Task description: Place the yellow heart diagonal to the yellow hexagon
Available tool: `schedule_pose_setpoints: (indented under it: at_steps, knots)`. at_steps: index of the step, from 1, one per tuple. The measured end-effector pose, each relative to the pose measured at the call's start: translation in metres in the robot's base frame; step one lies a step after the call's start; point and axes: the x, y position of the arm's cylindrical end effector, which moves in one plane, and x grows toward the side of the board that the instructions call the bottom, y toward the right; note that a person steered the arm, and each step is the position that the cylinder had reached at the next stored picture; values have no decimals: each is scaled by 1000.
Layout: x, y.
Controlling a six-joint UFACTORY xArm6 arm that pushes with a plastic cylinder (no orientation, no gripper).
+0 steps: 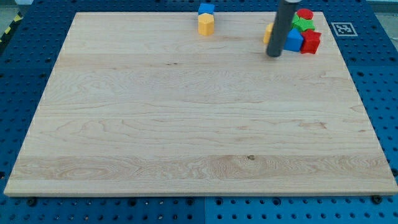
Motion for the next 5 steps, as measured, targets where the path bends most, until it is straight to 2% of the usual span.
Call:
schedule_pose_setpoints:
  at_steps: [1,2,3,4,5]
  knots:
    - [0,-90]
    - [-23,-184]
    - [-60,-215]
    - [-60,-216]
    - [-53,-190]
